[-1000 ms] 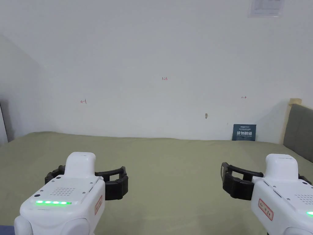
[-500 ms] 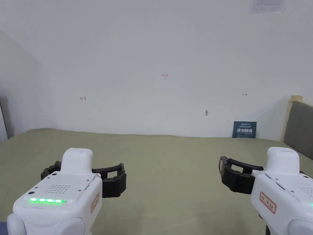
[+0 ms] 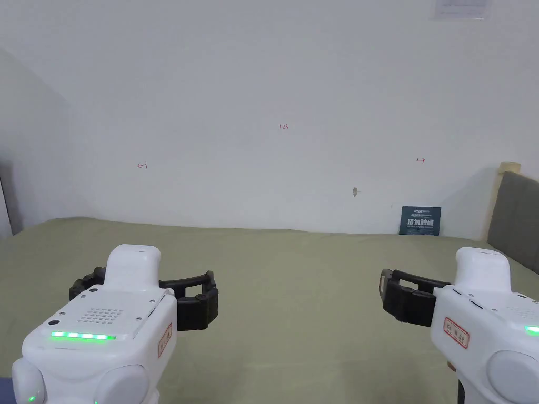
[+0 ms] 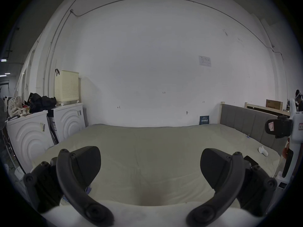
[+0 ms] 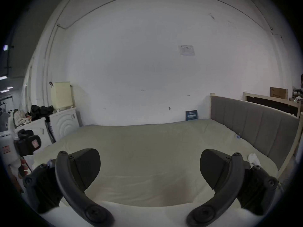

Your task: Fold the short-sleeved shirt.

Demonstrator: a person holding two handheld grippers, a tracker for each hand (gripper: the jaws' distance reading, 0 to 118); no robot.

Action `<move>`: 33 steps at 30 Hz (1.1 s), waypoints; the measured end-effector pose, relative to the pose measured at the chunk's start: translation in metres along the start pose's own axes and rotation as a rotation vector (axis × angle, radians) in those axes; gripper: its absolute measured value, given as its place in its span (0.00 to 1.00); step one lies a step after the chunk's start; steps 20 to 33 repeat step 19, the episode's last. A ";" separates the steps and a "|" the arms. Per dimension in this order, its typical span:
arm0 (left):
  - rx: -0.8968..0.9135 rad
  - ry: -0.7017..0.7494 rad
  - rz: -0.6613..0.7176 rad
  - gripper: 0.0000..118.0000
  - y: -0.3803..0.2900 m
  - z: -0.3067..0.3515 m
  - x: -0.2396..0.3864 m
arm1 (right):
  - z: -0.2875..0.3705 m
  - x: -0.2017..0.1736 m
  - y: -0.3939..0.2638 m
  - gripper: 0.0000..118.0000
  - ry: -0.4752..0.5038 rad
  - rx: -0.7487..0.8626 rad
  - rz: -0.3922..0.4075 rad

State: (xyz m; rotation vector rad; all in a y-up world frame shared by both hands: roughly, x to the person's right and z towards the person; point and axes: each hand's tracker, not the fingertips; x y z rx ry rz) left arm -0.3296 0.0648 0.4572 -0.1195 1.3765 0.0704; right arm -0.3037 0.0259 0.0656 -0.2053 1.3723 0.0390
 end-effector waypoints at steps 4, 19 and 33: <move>-0.013 -0.007 0.002 1.00 -0.003 -0.002 0.003 | -0.008 -0.003 -0.002 1.00 -0.037 -0.019 0.021; -0.019 -0.003 0.022 1.00 -0.008 -0.009 -0.001 | -0.019 -0.010 -0.015 1.00 0.037 -0.079 -0.085; -0.019 -0.003 0.022 1.00 -0.008 -0.009 -0.001 | -0.019 -0.010 -0.015 1.00 0.037 -0.079 -0.085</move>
